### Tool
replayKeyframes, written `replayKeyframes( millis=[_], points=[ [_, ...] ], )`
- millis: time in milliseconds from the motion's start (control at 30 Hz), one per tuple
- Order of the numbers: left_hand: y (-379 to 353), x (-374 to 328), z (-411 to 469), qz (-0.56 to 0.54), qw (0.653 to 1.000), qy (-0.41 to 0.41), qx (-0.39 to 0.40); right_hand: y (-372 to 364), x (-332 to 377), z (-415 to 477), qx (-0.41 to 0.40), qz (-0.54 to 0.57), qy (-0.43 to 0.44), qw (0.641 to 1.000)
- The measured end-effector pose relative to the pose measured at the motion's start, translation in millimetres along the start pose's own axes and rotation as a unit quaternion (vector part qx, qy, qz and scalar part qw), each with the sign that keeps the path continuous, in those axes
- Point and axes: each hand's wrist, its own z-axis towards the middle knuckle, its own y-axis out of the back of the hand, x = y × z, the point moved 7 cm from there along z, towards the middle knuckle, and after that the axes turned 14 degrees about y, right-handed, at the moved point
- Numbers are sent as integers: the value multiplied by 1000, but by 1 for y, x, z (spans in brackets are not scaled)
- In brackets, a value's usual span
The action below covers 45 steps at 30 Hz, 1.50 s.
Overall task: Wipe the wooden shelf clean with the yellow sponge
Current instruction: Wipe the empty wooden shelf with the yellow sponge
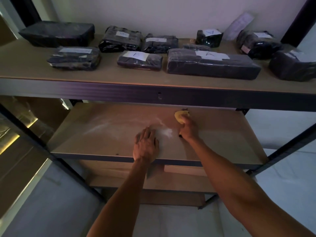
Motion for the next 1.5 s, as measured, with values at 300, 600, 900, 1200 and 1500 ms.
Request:
replayKeyframes(
  millis=[300,600,900,1200,1500],
  points=[
    [2,1,1,-11,1000,-8,-12,18,-20,9,-28,-1,-20,999],
    [3,1,0,-22,999,-10,-22,-20,38,-20,109,107,125,980],
    [1,2,3,-13,1000,-3,-26,-16,28,-31,8,70,32,997],
    [1,2,2,-12,1000,-1,-18,56,-50,-58,-48,-33,-77,995],
    [4,1,-3,-14,999,-14,-27,25,29,-60,-38,57,35,997]
  ],
)
